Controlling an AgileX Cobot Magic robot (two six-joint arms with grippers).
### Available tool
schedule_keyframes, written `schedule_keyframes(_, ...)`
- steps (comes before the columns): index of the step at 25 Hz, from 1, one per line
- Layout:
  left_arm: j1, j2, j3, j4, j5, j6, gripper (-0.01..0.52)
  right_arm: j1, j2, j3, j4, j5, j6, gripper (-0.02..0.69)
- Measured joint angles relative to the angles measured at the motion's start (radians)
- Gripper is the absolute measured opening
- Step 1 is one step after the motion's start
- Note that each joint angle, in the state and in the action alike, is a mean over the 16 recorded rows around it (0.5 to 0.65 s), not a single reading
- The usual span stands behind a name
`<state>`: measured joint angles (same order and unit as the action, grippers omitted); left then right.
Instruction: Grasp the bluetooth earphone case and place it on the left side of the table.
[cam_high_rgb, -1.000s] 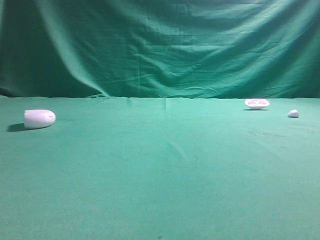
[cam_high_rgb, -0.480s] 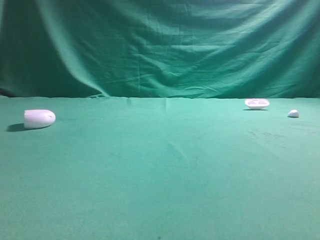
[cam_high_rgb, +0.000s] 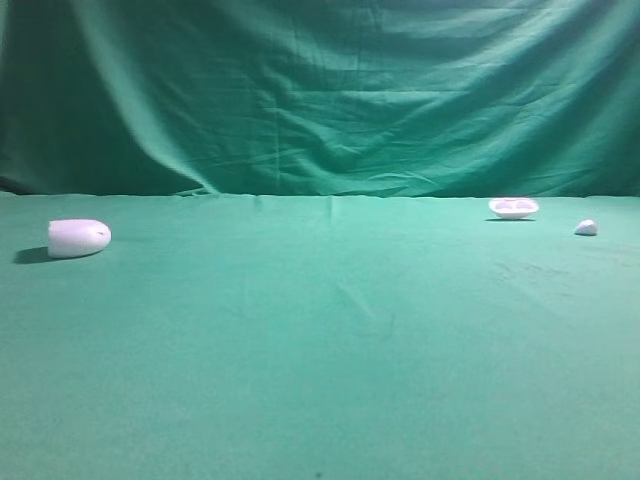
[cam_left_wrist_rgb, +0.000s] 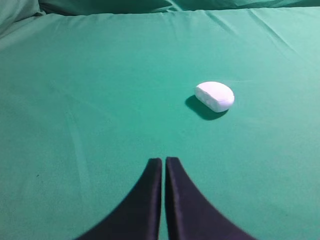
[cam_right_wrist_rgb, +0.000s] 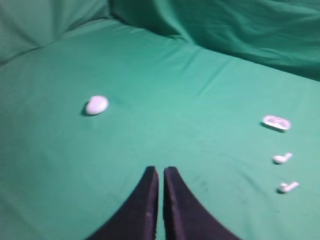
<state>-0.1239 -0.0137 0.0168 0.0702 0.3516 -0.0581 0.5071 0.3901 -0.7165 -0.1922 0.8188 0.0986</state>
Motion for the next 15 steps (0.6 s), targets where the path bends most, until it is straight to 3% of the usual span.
schedule_keyframes(8,0.000,0.000,0.000,0.000,0.000,0.000,0.000,-0.263,-0.150,0.270,0.022,-0.148,-0.016,0.000)
schedule_keyframes(15,0.000,0.000,0.000,0.000,0.000,0.000,0.000,-0.389,-0.312,0.494,0.067,-0.246,-0.018,0.000)
